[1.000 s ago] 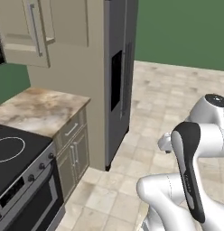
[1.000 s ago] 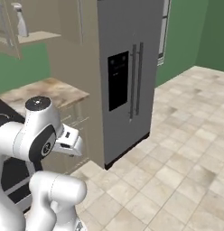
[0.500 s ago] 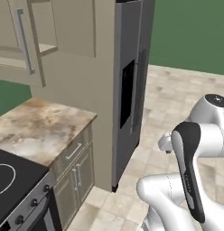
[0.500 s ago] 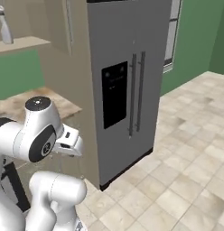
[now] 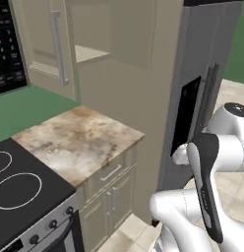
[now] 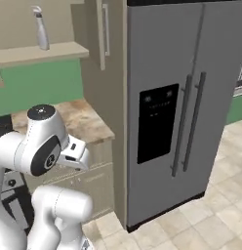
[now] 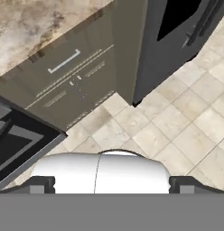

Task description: Move the cutting board and knife to the sink. Then move spray from the cabinet to the counter.

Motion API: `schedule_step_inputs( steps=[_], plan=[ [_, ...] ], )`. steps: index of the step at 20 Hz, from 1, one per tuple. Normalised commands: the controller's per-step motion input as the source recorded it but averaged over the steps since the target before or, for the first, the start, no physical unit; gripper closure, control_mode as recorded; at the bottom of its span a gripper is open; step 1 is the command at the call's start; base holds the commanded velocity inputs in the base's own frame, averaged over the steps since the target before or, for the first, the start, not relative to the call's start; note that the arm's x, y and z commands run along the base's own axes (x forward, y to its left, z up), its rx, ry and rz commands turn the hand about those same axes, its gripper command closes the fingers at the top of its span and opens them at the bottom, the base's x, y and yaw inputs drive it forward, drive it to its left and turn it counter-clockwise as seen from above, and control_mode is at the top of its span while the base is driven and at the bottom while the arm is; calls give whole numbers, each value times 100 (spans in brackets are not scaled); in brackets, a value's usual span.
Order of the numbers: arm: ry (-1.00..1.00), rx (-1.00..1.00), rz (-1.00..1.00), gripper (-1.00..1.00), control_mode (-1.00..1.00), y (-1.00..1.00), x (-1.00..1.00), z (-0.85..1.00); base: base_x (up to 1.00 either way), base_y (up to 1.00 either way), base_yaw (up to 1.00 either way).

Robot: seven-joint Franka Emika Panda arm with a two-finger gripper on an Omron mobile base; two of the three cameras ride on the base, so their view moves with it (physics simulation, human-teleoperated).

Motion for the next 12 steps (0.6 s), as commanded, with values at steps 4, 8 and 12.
schedule_step_inputs(
  steps=[4, 8, 12],
  plan=[
    [0, 0, 0, -100, 100, 0, 0, 0, 49, -1, 74],
    [0, 0, 0, -100, 100, 0, 0, 0, 42, -2, 77],
    [0, 0, 0, -100, 100, 0, 0, 0, 43, -10, 64]
  ],
)
